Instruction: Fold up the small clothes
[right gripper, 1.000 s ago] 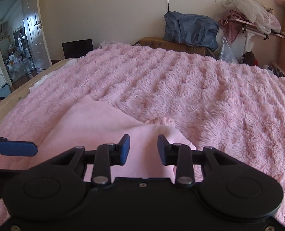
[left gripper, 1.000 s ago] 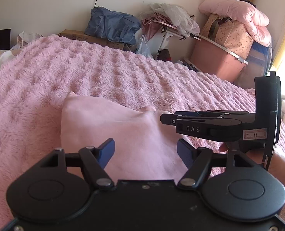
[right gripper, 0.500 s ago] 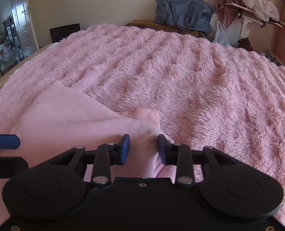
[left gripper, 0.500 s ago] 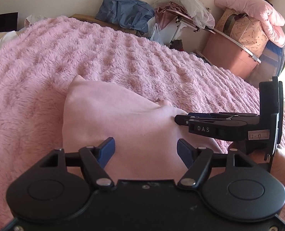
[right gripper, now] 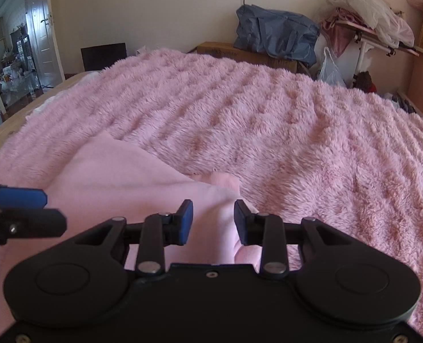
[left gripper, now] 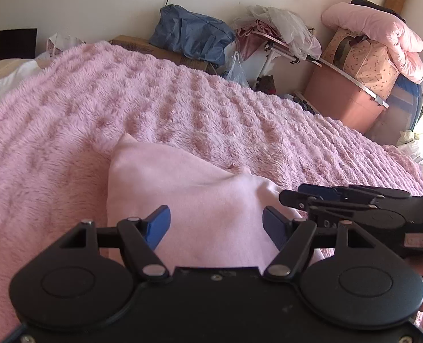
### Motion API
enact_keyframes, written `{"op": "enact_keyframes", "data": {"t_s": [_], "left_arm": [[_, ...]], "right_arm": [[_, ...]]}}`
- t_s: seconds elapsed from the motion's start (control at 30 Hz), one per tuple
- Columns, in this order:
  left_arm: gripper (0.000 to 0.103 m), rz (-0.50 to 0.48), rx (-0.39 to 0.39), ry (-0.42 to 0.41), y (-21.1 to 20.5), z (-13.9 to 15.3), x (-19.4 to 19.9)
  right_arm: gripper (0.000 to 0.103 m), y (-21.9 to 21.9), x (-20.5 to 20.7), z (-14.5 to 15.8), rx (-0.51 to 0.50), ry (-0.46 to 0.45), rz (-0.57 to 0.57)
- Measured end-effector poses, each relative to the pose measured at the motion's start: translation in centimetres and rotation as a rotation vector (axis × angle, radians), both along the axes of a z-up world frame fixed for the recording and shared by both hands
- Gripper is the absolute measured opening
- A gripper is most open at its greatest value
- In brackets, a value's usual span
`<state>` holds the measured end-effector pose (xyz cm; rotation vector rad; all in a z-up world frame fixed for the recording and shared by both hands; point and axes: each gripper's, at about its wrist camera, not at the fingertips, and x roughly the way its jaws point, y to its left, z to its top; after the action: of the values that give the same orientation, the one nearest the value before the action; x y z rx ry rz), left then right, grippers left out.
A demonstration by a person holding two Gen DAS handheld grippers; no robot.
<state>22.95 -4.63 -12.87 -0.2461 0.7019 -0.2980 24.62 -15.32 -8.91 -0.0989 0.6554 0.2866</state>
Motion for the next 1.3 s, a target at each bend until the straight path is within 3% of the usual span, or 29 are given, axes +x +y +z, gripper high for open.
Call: {"op": "enact_keyframes", "data": {"t_s": [0.17,0.37,0.6,0.9,1.07,1.17,1.23,1.3], "left_arm": [[0.075,0.037,0.021,-0.011,0.2,1.0,-5.0],[0.075,0.076,0.007,0.057,0.9,-1.6,-9.3],[0.075,0.090,0.028,0.145,1.2,-5.1,-9.1],[0.077,0.074,0.109,0.146,0.5,-7.3,-8.8],[0.077,0.073,0.122,0.126,0.4,-4.9,-9.2],[0.077,0.076,0.160,0.091,-0.1,-1.7,-10.1],[0.077,0.087,0.223,0.064,-0.6,0.4,-11.0],[0.077,0.102,0.267,0.046,-0.9,2.5,-11.8]], "right_arm": [[0.033,0.0,-7.0,1.4,0.045,-0.017,0.047],[0.033,0.0,-12.2,-0.3,0.029,0.032,0.066],[0.033,-1.2,-12.2,-4.2,0.001,0.102,-0.017],[0.032,-1.7,-11.2,-6.8,-0.002,0.134,-0.066],[0.033,-1.6,-11.8,-5.7,-0.007,0.126,-0.058],[0.044,-1.2,-12.6,-3.4,0.005,0.120,-0.065],[0.060,-0.7,-13.6,-1.6,-0.017,0.106,-0.082],[0.066,-0.2,-14.5,-0.1,-0.044,0.090,-0.110]]}}
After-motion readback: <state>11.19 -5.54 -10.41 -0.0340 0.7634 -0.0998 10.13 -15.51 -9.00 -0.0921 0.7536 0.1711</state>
